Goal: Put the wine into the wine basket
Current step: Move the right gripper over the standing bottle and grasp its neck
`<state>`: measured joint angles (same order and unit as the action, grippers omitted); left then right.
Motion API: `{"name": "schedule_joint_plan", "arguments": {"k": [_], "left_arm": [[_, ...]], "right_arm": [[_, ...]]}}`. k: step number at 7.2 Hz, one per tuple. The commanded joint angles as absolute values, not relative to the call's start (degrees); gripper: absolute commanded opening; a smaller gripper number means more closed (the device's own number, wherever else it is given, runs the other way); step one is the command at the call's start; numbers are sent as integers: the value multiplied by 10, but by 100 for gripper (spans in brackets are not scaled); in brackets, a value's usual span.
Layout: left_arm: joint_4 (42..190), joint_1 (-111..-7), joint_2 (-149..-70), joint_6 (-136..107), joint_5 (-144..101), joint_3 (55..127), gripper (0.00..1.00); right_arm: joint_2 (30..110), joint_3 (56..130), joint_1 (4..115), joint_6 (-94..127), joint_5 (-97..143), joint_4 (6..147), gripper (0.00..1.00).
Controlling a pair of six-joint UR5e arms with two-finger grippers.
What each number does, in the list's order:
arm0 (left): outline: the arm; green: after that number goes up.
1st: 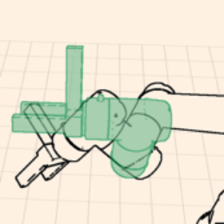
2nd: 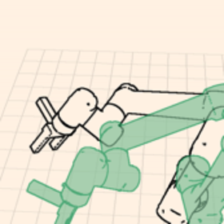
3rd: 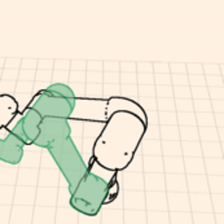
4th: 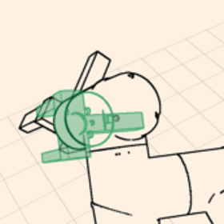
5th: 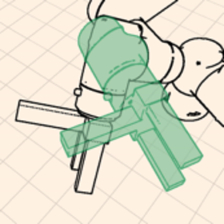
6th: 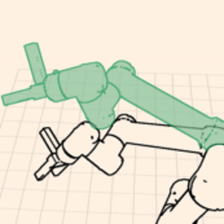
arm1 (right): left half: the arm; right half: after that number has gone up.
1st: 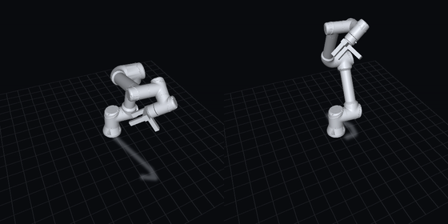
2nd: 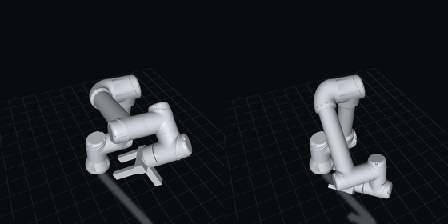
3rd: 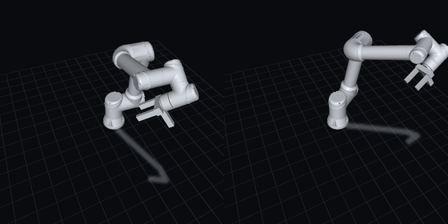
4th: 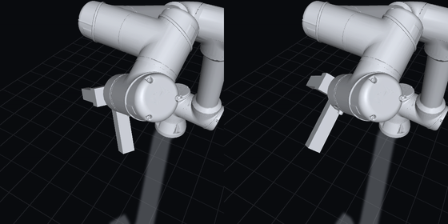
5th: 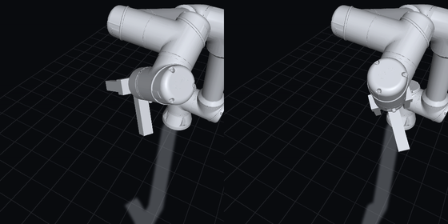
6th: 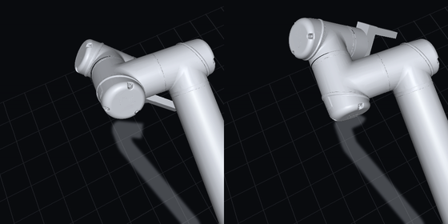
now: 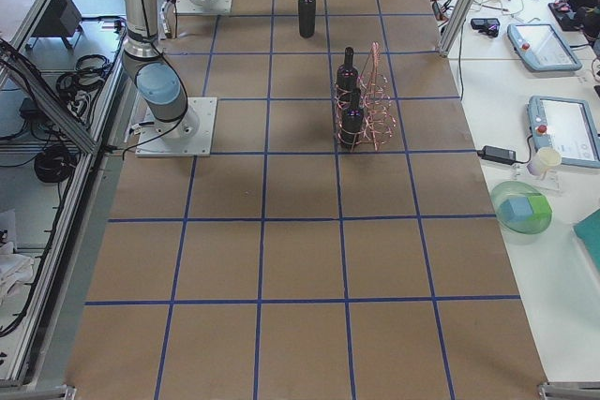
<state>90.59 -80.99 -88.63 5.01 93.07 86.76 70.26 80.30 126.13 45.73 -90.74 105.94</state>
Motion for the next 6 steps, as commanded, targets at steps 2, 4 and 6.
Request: {"name": "schedule_joint_plan", "arguments": {"k": [2,4,6], "left_arm": [[904,-808,-886,50,929,867,100],[904,-809,-886,50,928,868,100],[904,-808,-886,50,928,868,100]], "right_arm": [[677,805,1261,453,-923,1066,94],[672,805,1261,455,-922,1070,84],[671,805,1260,461,-915,1073,23]]}}
